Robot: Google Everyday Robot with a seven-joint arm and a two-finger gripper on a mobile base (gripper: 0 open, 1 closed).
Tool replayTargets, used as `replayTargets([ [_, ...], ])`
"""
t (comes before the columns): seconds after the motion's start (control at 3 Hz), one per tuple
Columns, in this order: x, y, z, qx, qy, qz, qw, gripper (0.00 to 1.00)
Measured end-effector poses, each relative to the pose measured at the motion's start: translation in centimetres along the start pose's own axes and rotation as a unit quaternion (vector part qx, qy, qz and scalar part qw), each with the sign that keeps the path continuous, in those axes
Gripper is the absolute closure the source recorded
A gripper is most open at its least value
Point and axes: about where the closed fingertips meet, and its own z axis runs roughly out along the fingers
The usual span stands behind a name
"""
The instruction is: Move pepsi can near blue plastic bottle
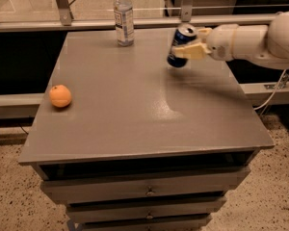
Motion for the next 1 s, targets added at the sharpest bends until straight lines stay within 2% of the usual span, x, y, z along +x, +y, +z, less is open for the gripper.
replayTargets([
  [0.33,-2.3,-2.6,6.1,-0.002,-0.033,-0.005,0.9994,1.00],
  [0.67,-3.8,-4.2,10.3,0.002,-0.035,-0.013,0.9993,1.00],
  [1.0,-3.8,-5.6,12.9,0.010,-0.024,-0.015,0.9996,1.00],
])
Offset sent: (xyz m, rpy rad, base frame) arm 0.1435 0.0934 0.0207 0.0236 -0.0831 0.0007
